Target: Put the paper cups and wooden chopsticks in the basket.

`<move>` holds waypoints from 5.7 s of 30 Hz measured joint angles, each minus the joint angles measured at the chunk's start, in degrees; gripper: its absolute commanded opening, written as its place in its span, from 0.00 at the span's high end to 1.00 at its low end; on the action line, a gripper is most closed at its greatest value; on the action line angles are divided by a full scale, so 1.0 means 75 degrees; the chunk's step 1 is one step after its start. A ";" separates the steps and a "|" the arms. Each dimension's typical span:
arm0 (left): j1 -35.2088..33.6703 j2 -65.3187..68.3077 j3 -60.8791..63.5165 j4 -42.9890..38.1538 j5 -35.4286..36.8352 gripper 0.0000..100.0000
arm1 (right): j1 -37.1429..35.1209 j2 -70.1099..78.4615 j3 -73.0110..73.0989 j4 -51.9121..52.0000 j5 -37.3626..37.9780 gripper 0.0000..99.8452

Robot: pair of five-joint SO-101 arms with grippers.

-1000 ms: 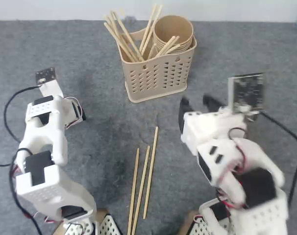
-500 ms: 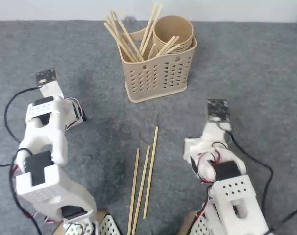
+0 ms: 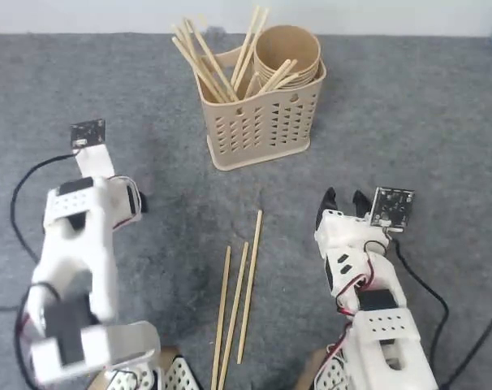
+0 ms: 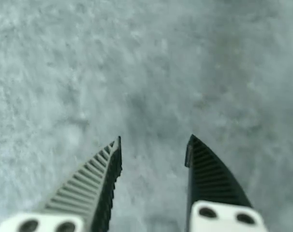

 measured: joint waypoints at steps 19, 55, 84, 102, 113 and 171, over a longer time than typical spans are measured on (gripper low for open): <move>0.2544 -0.3001 0.0797 0.2450 -0.0012 0.79 | 0.0000 0.0000 0.0000 0.0000 0.0000 0.81; 0.4935 0.0434 0.0023 0.1770 -0.0539 0.99 | 0.0000 0.0000 0.0000 0.0000 0.0000 0.81; 0.2462 -0.5052 -0.0656 -0.0996 -0.0785 0.99 | 0.0000 0.0000 0.0000 0.0000 0.0000 0.81; 0.2977 -0.5368 -0.0668 -0.7033 0.2051 0.99 | 0.0000 0.0000 0.0000 0.0000 0.0000 0.81; 0.3704 -0.3915 -0.1371 -0.7830 0.2719 0.99 | 0.0000 0.0000 0.0000 0.0000 0.0000 0.81; 0.5134 -0.1407 0.1172 0.1594 0.2450 0.73 | 0.0000 0.0000 0.0000 0.0000 0.0141 0.81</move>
